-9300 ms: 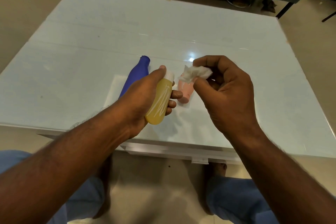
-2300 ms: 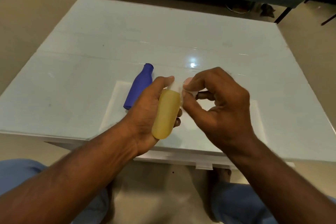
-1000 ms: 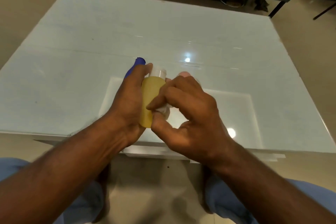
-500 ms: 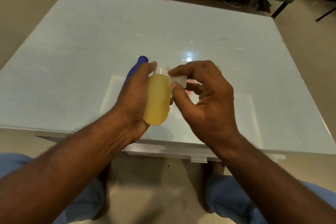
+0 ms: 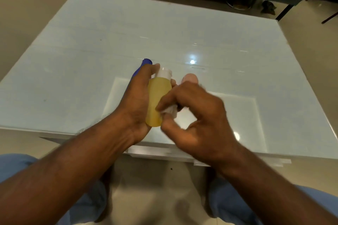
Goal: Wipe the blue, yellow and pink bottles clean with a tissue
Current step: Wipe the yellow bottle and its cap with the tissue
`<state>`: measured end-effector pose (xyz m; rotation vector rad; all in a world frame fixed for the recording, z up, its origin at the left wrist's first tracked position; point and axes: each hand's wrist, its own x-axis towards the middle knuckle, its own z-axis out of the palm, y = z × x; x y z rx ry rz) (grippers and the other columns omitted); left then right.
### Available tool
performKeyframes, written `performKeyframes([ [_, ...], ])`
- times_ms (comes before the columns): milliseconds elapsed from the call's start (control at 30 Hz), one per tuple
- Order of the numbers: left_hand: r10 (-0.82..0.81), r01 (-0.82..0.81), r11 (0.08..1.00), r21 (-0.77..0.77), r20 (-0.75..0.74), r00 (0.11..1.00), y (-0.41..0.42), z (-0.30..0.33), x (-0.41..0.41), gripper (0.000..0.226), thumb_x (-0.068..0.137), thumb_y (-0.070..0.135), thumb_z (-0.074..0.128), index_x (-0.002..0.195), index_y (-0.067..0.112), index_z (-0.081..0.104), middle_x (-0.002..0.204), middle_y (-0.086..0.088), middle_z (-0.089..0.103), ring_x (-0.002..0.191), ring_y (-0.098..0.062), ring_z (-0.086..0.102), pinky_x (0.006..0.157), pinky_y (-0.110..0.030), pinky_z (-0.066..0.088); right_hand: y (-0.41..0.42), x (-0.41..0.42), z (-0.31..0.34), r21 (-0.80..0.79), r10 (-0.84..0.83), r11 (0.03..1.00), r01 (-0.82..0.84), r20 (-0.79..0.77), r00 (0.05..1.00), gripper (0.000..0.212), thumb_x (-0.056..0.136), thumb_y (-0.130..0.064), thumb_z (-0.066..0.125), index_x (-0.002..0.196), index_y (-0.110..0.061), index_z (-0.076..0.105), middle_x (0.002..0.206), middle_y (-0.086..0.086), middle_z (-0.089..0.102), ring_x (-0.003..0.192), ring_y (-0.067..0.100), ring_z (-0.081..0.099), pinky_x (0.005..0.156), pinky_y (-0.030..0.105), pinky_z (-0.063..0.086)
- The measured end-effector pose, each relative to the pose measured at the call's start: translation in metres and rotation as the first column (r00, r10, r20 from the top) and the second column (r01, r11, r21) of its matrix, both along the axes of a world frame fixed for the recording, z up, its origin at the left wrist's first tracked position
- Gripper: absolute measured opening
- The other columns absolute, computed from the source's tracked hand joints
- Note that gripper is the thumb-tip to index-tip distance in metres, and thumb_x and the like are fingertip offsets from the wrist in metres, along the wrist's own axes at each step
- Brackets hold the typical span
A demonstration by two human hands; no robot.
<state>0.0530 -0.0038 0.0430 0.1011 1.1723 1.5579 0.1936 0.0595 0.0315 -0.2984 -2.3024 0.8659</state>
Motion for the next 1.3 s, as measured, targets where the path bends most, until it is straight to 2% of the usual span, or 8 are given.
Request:
performKeyframes([
  [100, 0.001, -0.001, 1.0, -0.008, -0.018, 1.0, 0.0, -0.002, -0.002, 0.038, 0.095, 0.049, 0.056, 0.099, 0.014, 0.068, 0.083, -0.004, 0.068, 0.069, -0.014, 0.066, 0.066, -0.029, 0.056, -0.007, -0.003, -0.004, 0.078, 0.088, 0.993, -0.091, 0.05, 0.995, 0.015, 0.083, 0.003, 0.08, 0.095, -0.005, 0.077, 0.091, 0.003, 0.07, 0.088, 0.017, 0.061, 0.085, 0.03, 0.051],
  [267, 0.01, -0.018, 0.999, -0.045, -0.17, 0.985, 0.0, -0.003, 0.005, 0.039, 0.095, 0.05, 0.058, 0.106, 0.014, 0.07, 0.091, -0.012, 0.069, 0.078, -0.022, 0.065, 0.07, -0.035, 0.053, 0.019, -0.003, 0.003, -0.096, -0.236, 0.968, 0.23, -0.061, 0.97, 0.021, 0.087, -0.001, 0.081, 0.104, -0.012, 0.074, 0.1, -0.003, 0.072, 0.094, 0.013, 0.067, 0.08, 0.031, 0.058],
  [433, -0.024, 0.024, 1.0, -0.008, -0.007, 1.0, -0.001, 0.0, 0.003, 0.038, 0.096, 0.047, 0.056, 0.088, 0.012, 0.068, 0.077, -0.004, 0.067, 0.067, -0.015, 0.066, 0.062, -0.028, 0.057, -0.008, -0.004, -0.003, -0.022, 0.072, 0.997, -0.072, 0.002, 0.997, 0.014, 0.085, 0.004, 0.08, 0.094, -0.005, 0.074, 0.091, -0.001, 0.069, 0.085, 0.011, 0.06, 0.079, 0.027, 0.052],
  [567, -0.001, -0.002, 1.0, -0.025, -0.122, 0.993, 0.0, -0.002, 0.0, 0.036, 0.096, 0.047, 0.055, 0.1, 0.013, 0.066, 0.084, -0.006, 0.067, 0.075, -0.017, 0.068, 0.073, -0.035, 0.057, 0.0, -0.008, -0.003, -0.117, -0.013, 0.993, 0.009, -0.034, 0.999, 0.014, 0.088, 0.002, 0.08, 0.097, -0.006, 0.074, 0.094, 0.0, 0.068, 0.088, 0.016, 0.066, 0.072, 0.027, 0.059],
  [767, 0.0, -0.019, 0.993, -0.113, -0.16, 0.987, -0.001, -0.002, 0.009, 0.05, 0.096, 0.053, 0.054, 0.121, 0.013, 0.071, 0.119, -0.022, 0.072, 0.117, -0.039, 0.068, 0.105, -0.053, 0.05, 0.01, -0.006, 0.0, -0.25, -0.194, 0.952, 0.179, -0.036, 0.98, 0.014, 0.091, -0.003, 0.079, 0.102, -0.01, 0.072, 0.097, -0.003, 0.068, 0.092, 0.017, 0.07, 0.07, 0.026, 0.063],
  [900, -0.008, -0.009, 0.995, -0.101, -0.165, 0.986, -0.001, -0.001, 0.007, 0.046, 0.098, 0.05, 0.051, 0.117, 0.013, 0.071, 0.103, -0.014, 0.072, 0.101, -0.029, 0.07, 0.101, -0.049, 0.052, 0.006, -0.007, -0.001, -0.243, -0.157, 0.959, 0.147, -0.023, 0.987, 0.016, 0.091, -0.004, 0.08, 0.103, -0.011, 0.073, 0.1, -0.001, 0.068, 0.095, 0.015, 0.068, 0.072, 0.011, 0.054],
  [1033, -0.014, 0.001, 0.997, -0.078, -0.165, 0.986, 0.0, 0.0, 0.006, 0.044, 0.099, 0.048, 0.05, 0.116, 0.014, 0.071, 0.101, -0.012, 0.073, 0.098, -0.027, 0.07, 0.089, -0.041, 0.056, 0.008, -0.008, 0.0, -0.246, -0.159, 0.958, 0.147, -0.031, 0.987, 0.014, 0.092, -0.005, 0.079, 0.103, -0.01, 0.073, 0.101, -0.001, 0.069, 0.094, 0.015, 0.069, 0.072, 0.01, 0.054],
  [1300, -0.011, -0.007, 0.995, -0.097, -0.184, 0.983, -0.001, -0.001, 0.005, 0.037, 0.098, 0.05, 0.051, 0.106, 0.02, 0.072, 0.096, -0.009, 0.075, 0.096, -0.025, 0.073, 0.092, -0.044, 0.058, 0.008, -0.007, 0.001, -0.234, -0.15, 0.962, 0.142, -0.018, 0.988, 0.015, 0.092, -0.007, 0.079, 0.105, -0.011, 0.072, 0.103, 0.001, 0.069, 0.093, 0.014, 0.069, 0.072, 0.01, 0.054],
])
